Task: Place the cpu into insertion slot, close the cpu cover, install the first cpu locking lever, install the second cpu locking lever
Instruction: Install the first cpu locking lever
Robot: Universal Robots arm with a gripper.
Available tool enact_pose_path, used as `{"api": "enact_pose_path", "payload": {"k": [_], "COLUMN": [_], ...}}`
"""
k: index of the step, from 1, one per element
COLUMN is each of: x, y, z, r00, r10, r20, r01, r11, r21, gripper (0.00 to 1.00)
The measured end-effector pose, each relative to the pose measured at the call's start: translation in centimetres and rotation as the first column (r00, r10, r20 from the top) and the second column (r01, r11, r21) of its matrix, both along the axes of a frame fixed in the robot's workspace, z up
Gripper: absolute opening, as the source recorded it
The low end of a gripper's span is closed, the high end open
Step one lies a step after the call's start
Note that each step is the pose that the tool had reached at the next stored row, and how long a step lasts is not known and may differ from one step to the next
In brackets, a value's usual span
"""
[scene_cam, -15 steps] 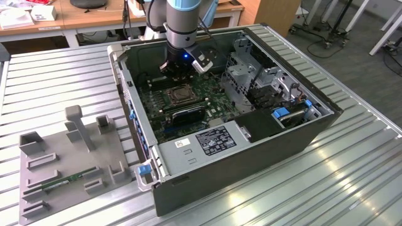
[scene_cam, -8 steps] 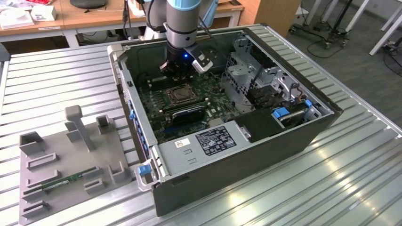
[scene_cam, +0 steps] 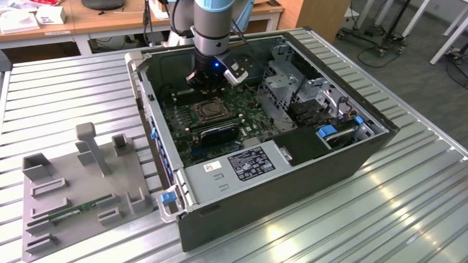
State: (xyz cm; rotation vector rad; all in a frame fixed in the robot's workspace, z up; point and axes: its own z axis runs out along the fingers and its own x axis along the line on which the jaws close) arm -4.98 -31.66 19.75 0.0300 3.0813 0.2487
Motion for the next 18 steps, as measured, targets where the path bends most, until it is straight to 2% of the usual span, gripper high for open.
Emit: {"api": "enact_pose_path", "payload": {"k": [4,18], "x": [0.02,0.07], "y": [-0.08,-0.01], "z": [0.0,0.12], "r00": [1.0,1.0], "r10": [0.0,0.0], "r20": [0.0,-0.0002], "r01": [0.0,0.0], "r11": [1.0,1.0], "r21": [-0.0029,-0.0035], "gripper": [0.11,0.11]}}
